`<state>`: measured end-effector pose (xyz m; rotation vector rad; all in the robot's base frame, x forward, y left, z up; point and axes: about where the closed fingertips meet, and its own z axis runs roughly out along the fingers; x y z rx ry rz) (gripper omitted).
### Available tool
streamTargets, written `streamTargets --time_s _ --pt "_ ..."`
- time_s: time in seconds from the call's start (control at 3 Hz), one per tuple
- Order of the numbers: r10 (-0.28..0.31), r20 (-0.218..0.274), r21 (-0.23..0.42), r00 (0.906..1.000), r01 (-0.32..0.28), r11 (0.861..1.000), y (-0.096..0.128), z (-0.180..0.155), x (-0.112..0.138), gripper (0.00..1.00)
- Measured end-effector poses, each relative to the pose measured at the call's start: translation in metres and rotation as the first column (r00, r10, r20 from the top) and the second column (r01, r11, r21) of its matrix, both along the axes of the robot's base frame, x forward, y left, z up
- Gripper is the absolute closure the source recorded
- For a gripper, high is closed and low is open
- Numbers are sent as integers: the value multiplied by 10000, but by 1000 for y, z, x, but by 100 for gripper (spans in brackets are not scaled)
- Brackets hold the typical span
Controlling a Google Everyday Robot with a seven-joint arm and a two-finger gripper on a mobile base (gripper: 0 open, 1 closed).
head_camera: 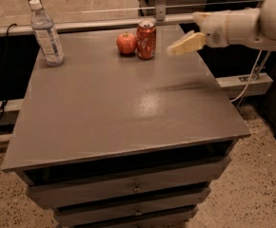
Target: Move coke can near apple
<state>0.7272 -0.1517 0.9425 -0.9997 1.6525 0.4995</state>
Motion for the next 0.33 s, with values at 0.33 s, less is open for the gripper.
streamTargets --time_s 0.33 --pt "-167 -30 24 9999 168 9999 -12 -2 -3 0"
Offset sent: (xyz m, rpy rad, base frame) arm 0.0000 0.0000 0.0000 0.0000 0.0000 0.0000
